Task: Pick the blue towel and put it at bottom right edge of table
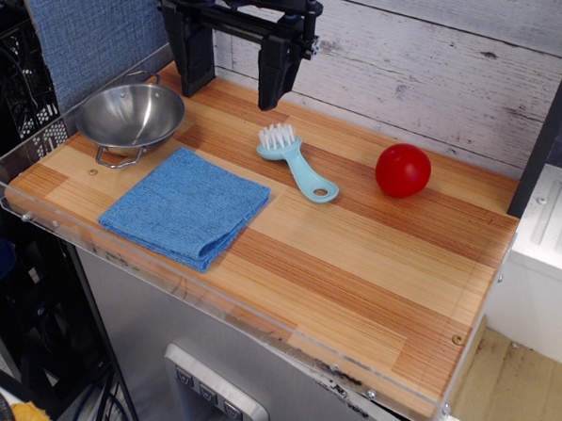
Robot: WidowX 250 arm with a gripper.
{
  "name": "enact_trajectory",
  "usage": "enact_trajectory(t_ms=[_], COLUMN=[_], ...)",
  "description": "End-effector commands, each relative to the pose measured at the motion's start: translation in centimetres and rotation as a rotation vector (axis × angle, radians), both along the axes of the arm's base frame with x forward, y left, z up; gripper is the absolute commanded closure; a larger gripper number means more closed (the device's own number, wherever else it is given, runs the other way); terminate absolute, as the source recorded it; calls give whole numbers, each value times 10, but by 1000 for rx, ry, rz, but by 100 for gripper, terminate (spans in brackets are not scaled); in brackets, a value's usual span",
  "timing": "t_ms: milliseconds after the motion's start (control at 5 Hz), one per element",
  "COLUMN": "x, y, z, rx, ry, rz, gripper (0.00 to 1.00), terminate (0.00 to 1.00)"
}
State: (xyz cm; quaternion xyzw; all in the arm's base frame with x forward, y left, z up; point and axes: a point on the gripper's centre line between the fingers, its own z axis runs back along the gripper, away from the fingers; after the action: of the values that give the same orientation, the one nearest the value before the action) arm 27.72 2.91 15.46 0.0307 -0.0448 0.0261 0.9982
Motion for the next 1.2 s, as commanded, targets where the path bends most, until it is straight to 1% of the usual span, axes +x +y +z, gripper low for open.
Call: enact_trajectory(t_ms=[0, 200, 400, 600, 800, 1000], x=[0, -7, -10, -8, -6, -5], y=[0, 24, 57, 91, 111, 110], z=[0, -22, -49, -83, -124, -148], rx=[0, 21, 23, 71, 49, 27], ry=[0, -12, -27, -30, 15, 58], rz=[0, 4, 1, 15, 23, 14], gripper=[0, 0, 0, 0, 0, 0], terminate=[0, 0, 0, 0, 0, 0])
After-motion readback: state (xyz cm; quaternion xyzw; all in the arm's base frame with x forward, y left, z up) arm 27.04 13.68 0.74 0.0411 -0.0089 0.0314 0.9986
